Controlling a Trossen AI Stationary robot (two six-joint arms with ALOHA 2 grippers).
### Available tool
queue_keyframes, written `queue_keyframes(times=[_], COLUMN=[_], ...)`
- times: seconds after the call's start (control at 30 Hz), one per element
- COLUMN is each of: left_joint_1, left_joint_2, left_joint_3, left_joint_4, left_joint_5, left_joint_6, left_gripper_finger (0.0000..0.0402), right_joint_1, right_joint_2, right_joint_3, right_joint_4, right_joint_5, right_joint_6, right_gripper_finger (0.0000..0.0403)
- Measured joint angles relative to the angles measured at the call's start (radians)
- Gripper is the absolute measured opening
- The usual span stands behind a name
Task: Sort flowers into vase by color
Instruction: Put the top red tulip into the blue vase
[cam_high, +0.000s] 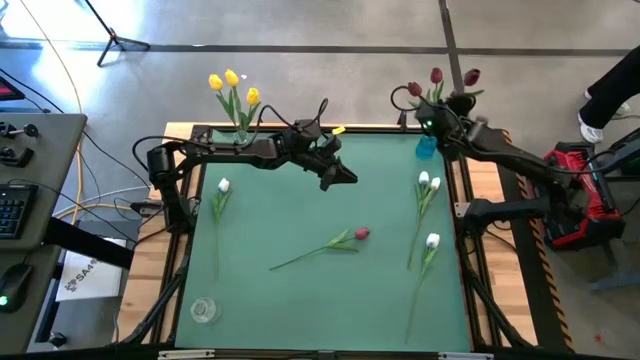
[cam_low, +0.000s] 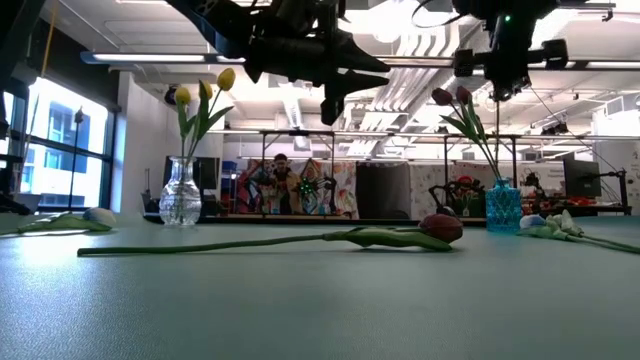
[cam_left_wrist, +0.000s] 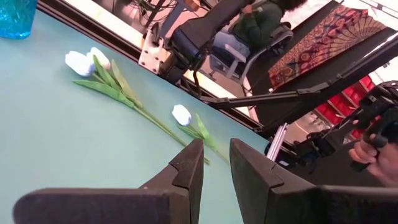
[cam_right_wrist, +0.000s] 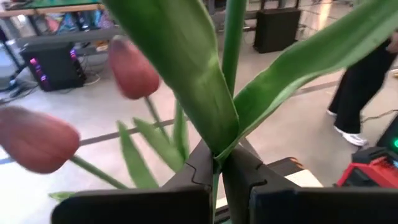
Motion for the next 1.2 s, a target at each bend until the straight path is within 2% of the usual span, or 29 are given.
queue_keyframes(times=[0.17,0.4,0.57,0.7,0.9,1.2], left_joint_1=[0.0,0.0,0.0,0.0,0.0,0.001], left_joint_2=[0.0,0.0,0.0,0.0,0.0,0.0], left_joint_3=[0.0,0.0,0.0,0.0,0.0,0.0], left_joint_4=[-0.003,-0.03,-0.03,-0.03,-0.029,-0.029], left_joint_5=[0.0,0.0,0.0,0.0,-0.002,-0.039], left_joint_6=[0.0,0.017,0.017,0.018,0.018,0.019], left_gripper_finger=[0.0067,0.0067,0.0067,0.0067,0.0067,0.0067], right_joint_1=[-0.028,-0.04,-0.041,-0.04,-0.04,-0.04], right_joint_2=[0.0,0.0,-0.003,-0.003,-0.003,-0.003], right_joint_3=[-0.036,-0.042,-0.043,-0.043,-0.043,-0.043], right_joint_4=[0.053,0.044,0.042,-0.018,-0.134,-0.139], right_joint_5=[-0.003,-0.09,-0.091,-0.133,-0.137,-0.145], right_joint_6=[-0.079,-0.087,-0.088,-0.073,-0.002,0.0], right_gripper_finger=[0.0003,0.0003,0.0003,0.0002,0.0001,0.0])
